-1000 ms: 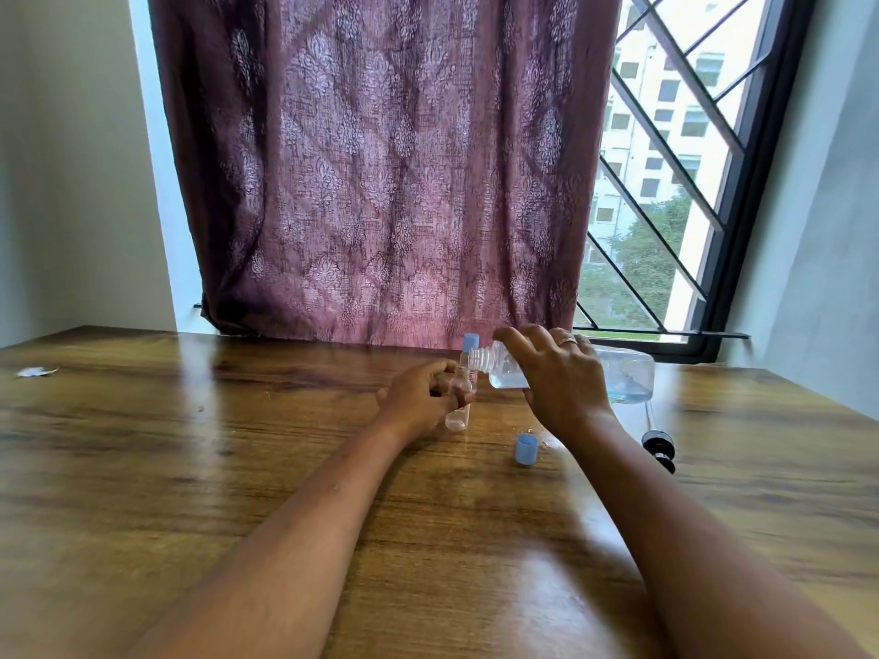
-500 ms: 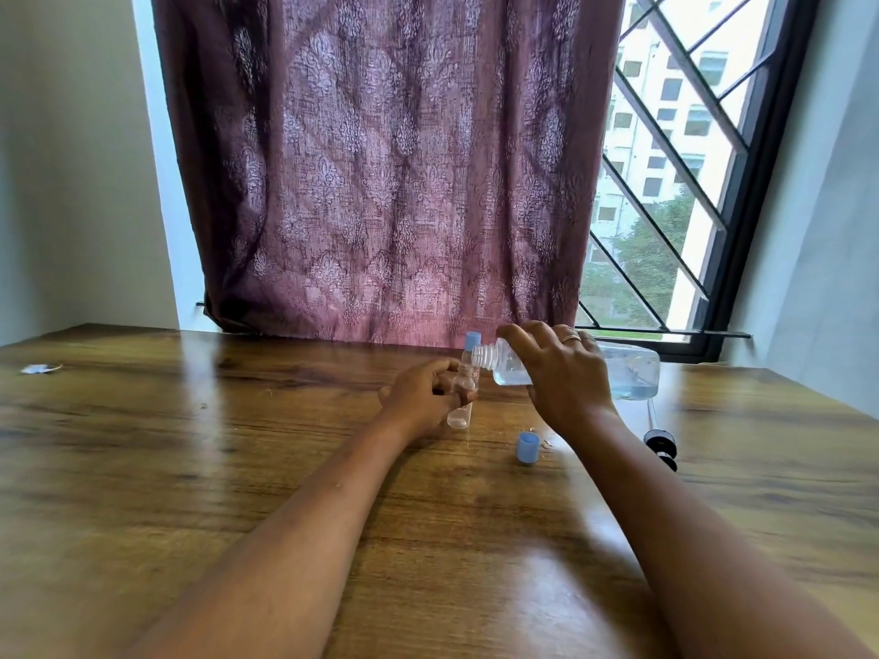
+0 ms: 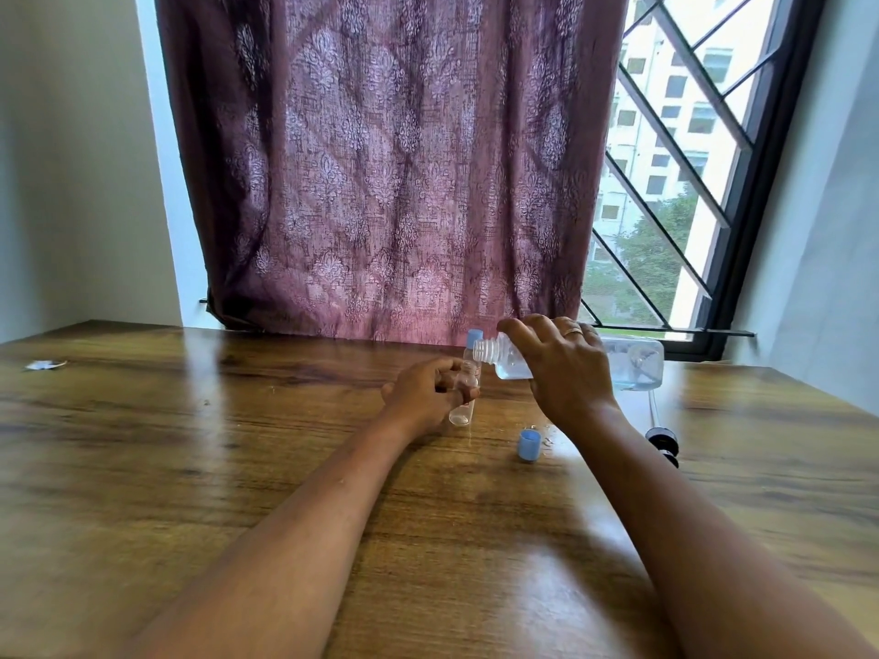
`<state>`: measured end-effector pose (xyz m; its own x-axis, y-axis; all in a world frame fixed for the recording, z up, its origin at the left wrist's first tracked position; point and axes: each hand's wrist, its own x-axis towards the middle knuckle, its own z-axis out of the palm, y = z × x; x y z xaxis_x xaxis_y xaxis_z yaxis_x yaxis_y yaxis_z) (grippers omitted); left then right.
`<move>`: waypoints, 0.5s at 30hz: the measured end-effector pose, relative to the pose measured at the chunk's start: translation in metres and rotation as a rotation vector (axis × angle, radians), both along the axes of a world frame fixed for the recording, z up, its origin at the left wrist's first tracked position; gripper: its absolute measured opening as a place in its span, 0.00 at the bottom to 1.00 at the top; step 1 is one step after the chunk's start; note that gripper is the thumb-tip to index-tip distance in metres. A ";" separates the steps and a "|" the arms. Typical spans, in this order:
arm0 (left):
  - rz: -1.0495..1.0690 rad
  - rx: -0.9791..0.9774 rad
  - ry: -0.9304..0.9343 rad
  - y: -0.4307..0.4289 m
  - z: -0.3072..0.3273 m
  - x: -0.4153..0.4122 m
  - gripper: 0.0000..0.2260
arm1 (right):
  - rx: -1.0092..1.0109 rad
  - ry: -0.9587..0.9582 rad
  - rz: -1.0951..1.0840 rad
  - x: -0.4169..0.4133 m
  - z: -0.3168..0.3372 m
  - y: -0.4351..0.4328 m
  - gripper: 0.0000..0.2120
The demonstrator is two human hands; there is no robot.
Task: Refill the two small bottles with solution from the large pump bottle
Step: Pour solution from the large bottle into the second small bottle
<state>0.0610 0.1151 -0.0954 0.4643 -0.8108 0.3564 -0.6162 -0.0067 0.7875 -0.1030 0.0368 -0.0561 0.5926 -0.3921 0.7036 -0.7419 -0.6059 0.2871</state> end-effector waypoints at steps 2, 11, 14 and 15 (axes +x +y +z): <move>0.019 0.004 -0.014 0.000 0.000 0.000 0.19 | -0.001 0.000 -0.001 0.000 0.000 0.000 0.35; 0.007 -0.015 -0.022 -0.002 -0.002 0.001 0.17 | -0.014 0.003 -0.014 0.001 0.002 0.003 0.35; -0.011 -0.017 0.002 -0.003 -0.002 0.002 0.17 | -0.015 0.001 -0.015 0.000 0.002 0.003 0.35; -0.009 -0.018 0.001 -0.003 -0.002 0.002 0.16 | -0.017 0.004 -0.017 0.000 0.002 0.003 0.35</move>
<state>0.0630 0.1122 -0.0976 0.4571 -0.8088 0.3700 -0.6152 0.0129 0.7883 -0.1030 0.0395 -0.0542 0.5885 -0.3901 0.7081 -0.7511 -0.5878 0.3005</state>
